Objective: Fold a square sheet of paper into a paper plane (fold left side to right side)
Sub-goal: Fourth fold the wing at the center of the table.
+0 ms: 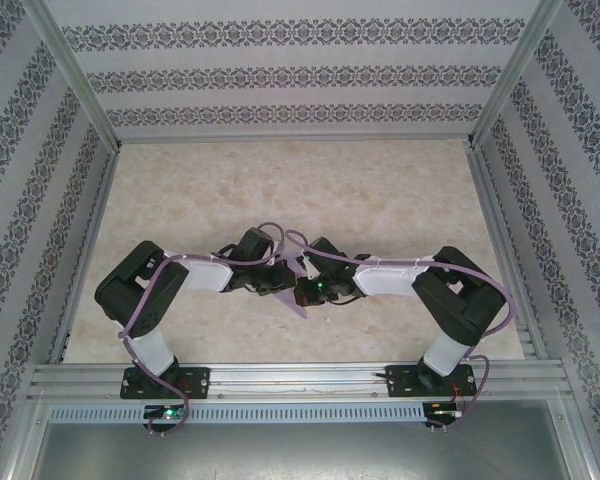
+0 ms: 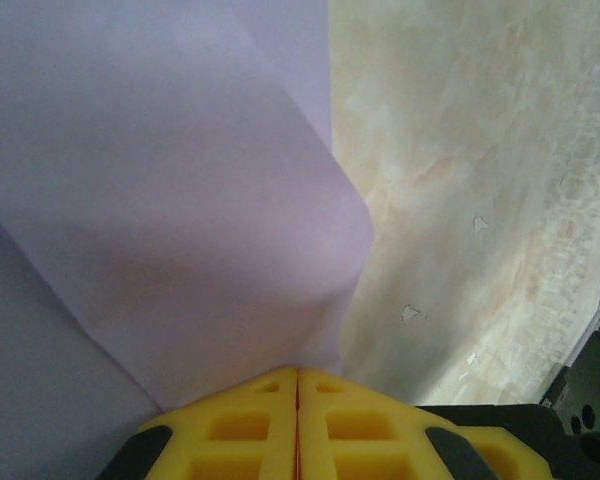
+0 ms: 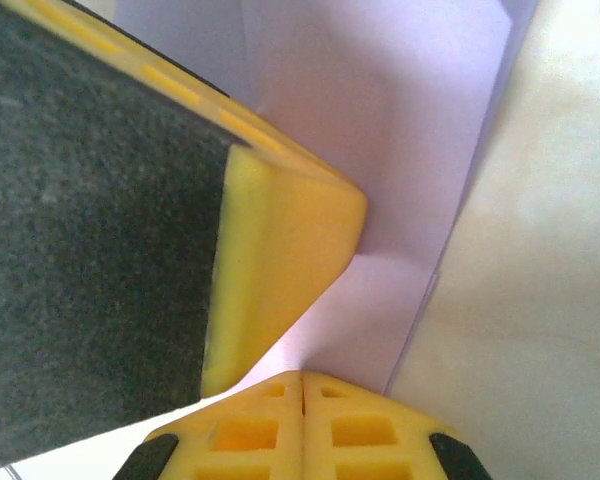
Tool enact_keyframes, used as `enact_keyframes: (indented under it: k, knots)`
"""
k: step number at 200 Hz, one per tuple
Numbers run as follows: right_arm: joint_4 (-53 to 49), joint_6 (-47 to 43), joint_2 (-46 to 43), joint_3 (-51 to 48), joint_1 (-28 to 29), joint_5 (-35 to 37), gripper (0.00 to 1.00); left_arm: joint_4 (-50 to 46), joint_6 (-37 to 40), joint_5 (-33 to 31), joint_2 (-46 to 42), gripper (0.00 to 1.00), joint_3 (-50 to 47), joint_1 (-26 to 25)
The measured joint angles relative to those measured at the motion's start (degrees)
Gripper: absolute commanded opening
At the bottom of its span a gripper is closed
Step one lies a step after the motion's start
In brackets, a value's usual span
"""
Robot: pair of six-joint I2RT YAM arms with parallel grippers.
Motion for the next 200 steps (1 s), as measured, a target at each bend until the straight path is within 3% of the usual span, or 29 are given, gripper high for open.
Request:
enact_keyframes:
  k: [108,200]
  knots:
    - [2.4,-0.2,0.9,0.3,0.1,0.0,0.0,-0.3,2.1,5.3,2.7,0.09,2.2,4.7]
    - [2.5,-0.2,1.1,0.5,0.1,0.0,0.0,-3.9,4.6,5.7,4.7,0.09,5.9,7.2]
